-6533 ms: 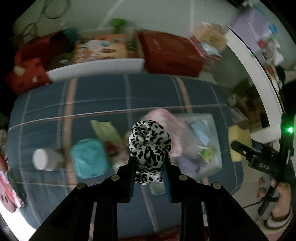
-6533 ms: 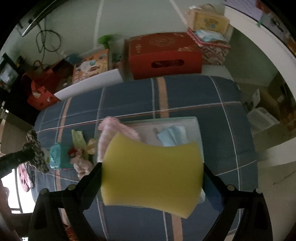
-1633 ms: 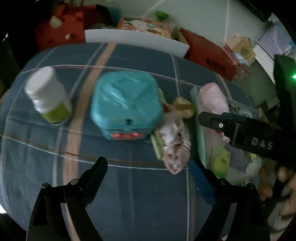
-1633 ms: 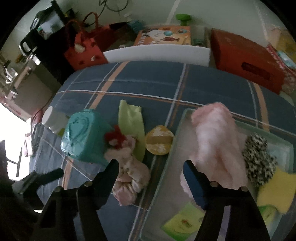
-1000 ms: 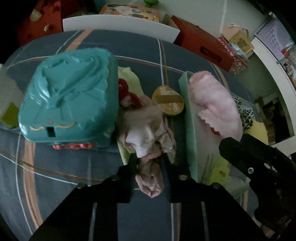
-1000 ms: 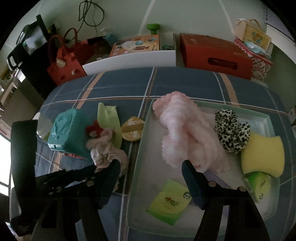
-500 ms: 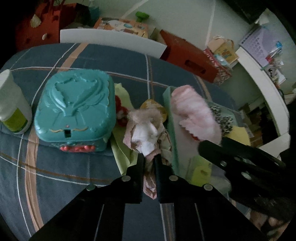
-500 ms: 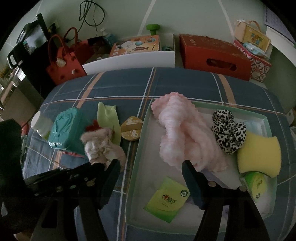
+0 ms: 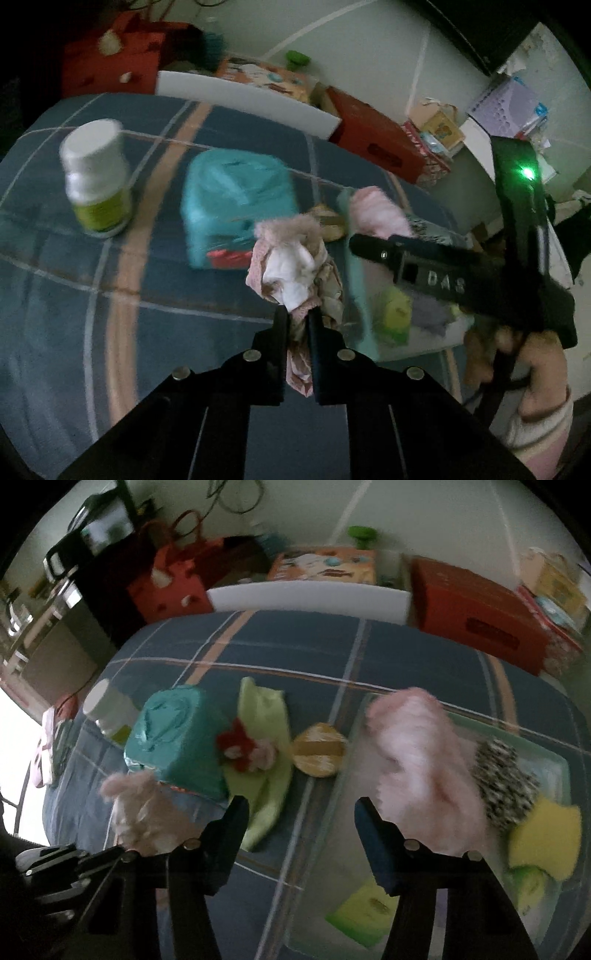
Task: Organize soft objects
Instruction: 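Grasp the red toy with the right tool while the left tool holds the cloth bundle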
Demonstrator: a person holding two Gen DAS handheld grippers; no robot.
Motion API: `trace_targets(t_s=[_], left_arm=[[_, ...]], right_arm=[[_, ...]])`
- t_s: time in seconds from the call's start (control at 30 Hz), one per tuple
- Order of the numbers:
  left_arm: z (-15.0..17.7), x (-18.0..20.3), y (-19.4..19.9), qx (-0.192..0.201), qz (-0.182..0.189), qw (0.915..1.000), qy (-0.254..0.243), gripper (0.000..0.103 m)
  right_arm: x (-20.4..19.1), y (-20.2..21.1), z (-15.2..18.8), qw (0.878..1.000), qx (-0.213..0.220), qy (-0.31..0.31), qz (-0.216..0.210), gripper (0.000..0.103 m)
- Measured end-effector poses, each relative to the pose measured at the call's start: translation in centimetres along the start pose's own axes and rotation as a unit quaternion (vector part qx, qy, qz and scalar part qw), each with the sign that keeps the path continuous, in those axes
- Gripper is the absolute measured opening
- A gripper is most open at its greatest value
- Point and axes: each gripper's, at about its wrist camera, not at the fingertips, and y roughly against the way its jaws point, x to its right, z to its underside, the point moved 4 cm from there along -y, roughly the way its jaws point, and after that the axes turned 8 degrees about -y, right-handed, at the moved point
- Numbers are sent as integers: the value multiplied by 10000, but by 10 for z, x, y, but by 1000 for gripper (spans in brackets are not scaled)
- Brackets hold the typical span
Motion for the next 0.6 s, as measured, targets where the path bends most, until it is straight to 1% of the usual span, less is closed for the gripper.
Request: trace_targets(t_s=[0.1,0.27,0.37,0.6], left_arm=[[8,-19,7,-13,-136,9999,100,10],[16,-49,9,-54,-324,9989,339,10],[18,-56,9,-51,-318,9986,415,10],[18,-57,3,-93,-206,9988,432,10]], right_arm=[[-11,-19,-2,9997,-175,166,-25,56],[-19,-40,-8,9991,-307,291,-89,54],[-24,-47,-14,9984,-328,457,-65,54],[-35,-62,-22,9948,-425,922,-71,54]])
